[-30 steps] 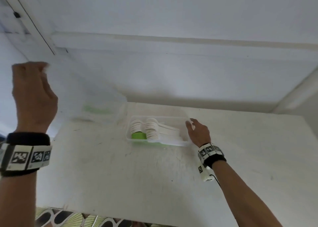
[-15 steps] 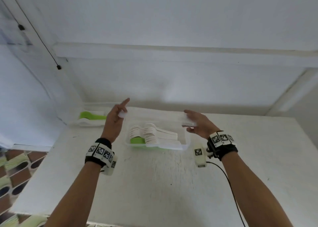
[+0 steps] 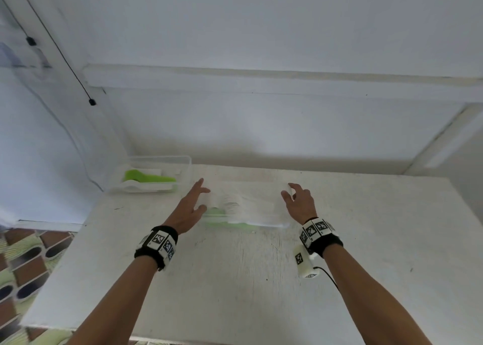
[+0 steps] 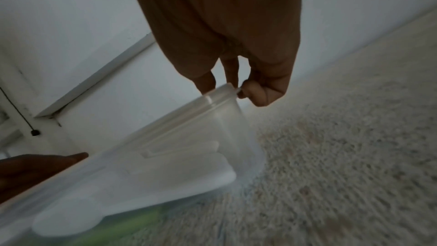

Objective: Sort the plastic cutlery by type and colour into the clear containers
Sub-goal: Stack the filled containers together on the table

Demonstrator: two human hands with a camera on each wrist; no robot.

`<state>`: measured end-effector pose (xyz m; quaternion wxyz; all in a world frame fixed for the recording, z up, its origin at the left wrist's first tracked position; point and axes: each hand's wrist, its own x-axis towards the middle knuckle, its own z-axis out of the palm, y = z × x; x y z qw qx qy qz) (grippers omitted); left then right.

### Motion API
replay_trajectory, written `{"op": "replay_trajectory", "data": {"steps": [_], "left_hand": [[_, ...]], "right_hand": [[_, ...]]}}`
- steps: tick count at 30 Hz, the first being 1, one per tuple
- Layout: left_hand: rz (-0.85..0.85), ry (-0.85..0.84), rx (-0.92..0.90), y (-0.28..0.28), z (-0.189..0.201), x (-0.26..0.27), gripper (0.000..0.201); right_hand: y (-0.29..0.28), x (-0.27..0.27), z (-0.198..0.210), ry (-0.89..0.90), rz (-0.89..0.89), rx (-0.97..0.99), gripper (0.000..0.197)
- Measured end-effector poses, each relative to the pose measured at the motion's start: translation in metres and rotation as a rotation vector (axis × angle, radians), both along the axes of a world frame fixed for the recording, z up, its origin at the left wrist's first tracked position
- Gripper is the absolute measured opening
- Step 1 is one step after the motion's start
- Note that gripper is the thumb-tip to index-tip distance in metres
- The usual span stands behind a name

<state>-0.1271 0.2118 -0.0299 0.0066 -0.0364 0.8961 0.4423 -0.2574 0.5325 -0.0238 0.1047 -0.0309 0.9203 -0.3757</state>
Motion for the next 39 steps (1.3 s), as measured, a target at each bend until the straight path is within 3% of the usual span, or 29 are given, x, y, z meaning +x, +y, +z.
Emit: {"op": "replay_trajectory", "data": {"steps": [4, 6, 9, 12, 14, 16, 18, 20, 24, 32, 39], "left_hand": [[0.131, -0.094, -0.031, 0.007, -0.011, -0.018, 0.065], [0.221, -0.129, 0.039, 0.011, -0.013, -0.024, 0.061], [0.301, -0.103, 0.114, 0.019, -0.015, -0.024, 0.054], [0.273, 0.009, -0.017, 0.024, -0.020, -0.023, 0.056], [0.141, 0.035, -0.141, 0.023, -0.021, -0.024, 0.073], [0.009, -0.068, -0.217, 0.018, -0.014, -0.023, 0.106], [-0.096, -0.179, -0.268, 0.010, -0.005, -0.023, 0.137], [-0.154, -0.193, -0.326, 0.001, -0.002, -0.026, 0.152], [-0.161, -0.168, -0.380, -0.005, 0.001, -0.035, 0.155], [-0.212, -0.155, -0.452, 0.011, 0.004, -0.031, 0.156], [-0.180, -0.151, -0.365, 0.013, 0.005, -0.019, 0.154]], "right_hand": [[-0.006, 0.001, -0.006, -0.025, -0.031, -0.051, 0.049], [-0.011, 0.006, -0.011, -0.035, -0.044, -0.077, 0.049], [-0.022, 0.018, -0.018, 0.101, -0.061, -0.029, 0.052], [-0.023, 0.025, -0.021, 0.230, 0.066, 0.059, 0.068], [-0.011, 0.019, -0.019, 0.190, 0.276, 0.131, 0.091], [0.002, 0.010, -0.009, 0.063, 0.440, 0.140, 0.119], [0.011, 0.002, -0.002, -0.038, 0.511, 0.102, 0.137], [0.015, 0.000, -0.002, -0.056, 0.518, 0.060, 0.146], [0.011, 0.000, -0.001, -0.035, 0.437, 0.037, 0.153], [0.024, 0.008, 0.005, -0.029, 0.481, 0.154, 0.150], [0.018, 0.006, 0.024, -0.106, 0.546, 0.348, 0.150]]}}
